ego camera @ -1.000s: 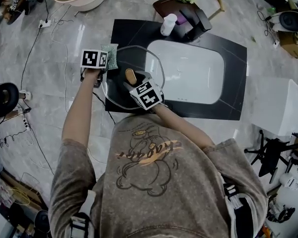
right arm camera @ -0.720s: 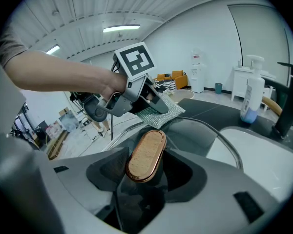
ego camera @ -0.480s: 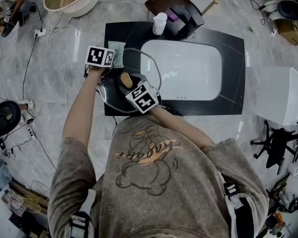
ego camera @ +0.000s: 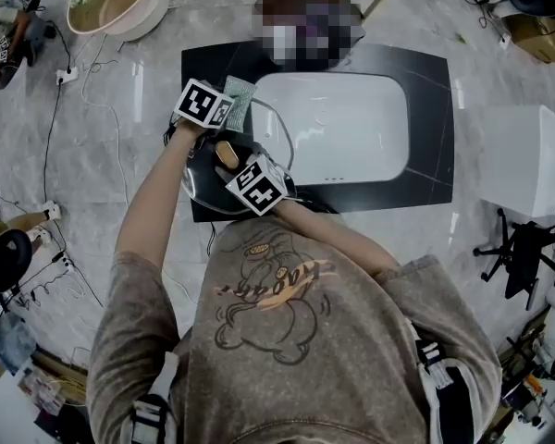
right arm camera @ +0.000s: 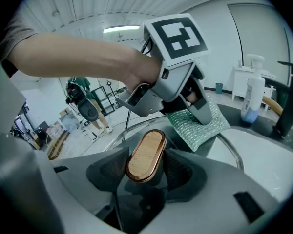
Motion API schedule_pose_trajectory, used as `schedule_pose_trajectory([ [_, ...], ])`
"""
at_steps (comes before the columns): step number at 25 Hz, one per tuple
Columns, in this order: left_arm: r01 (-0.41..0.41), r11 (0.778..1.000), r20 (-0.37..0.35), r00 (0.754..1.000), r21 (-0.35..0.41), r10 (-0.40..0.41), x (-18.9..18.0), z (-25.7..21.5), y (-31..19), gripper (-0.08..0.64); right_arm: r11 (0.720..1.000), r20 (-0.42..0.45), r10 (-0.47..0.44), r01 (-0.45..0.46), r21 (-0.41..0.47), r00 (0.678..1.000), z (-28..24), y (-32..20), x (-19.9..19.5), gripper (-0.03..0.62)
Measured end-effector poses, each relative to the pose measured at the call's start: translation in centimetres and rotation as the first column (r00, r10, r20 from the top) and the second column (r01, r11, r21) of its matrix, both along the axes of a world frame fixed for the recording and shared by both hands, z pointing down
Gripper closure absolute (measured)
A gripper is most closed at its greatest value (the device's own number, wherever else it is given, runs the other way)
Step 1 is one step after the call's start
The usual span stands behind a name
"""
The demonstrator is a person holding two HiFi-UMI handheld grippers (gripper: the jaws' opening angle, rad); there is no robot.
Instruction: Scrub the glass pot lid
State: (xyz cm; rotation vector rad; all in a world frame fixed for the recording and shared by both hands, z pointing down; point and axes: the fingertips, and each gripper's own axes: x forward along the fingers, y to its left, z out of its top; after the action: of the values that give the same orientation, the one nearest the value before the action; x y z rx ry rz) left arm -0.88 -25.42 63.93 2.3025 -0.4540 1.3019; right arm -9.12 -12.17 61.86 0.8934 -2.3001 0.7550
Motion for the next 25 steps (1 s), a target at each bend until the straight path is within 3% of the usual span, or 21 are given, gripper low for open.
schedule_pose_trajectory([
  [5,-0.168,0.986,0.0,0.986,0.014,0.168,3.3,0.1,2.1,0.469,1.0,-0.004,0.0,0.0,-0.001,1.0,0.1,0.0,0.1,0.356],
  [9,-0.256,0.964,0.033,0.967,0.076,0.254,4.6,0.1,2.1,0.469,1.0,-0.011,-0.003,0.003,0.001,1.0,0.2,-0.1,0.3,0.356],
  [14,-0.357,0.934,0.0,0.934,0.03,0.357,6.3,0.5,4.6,0.469,1.0,-0.015,0.0,0.0,-0.003,1.0,0.0,-0.1,0.2,0.356],
  [19,-0.469,0.883,-0.08,0.881,-0.029,0.466,8.6,0.5,8.1,0.469,1.0,-0.016,0.001,-0.001,-0.001,1.0,0.0,-0.1,0.2,0.356],
  [25,-0.611,0.79,-0.091,0.791,-0.049,0.606,10.3,0.5,11.5,0.469,1.0,-0.01,0.006,-0.006,-0.006,1.0,0.1,-0.1,0.3,0.356],
])
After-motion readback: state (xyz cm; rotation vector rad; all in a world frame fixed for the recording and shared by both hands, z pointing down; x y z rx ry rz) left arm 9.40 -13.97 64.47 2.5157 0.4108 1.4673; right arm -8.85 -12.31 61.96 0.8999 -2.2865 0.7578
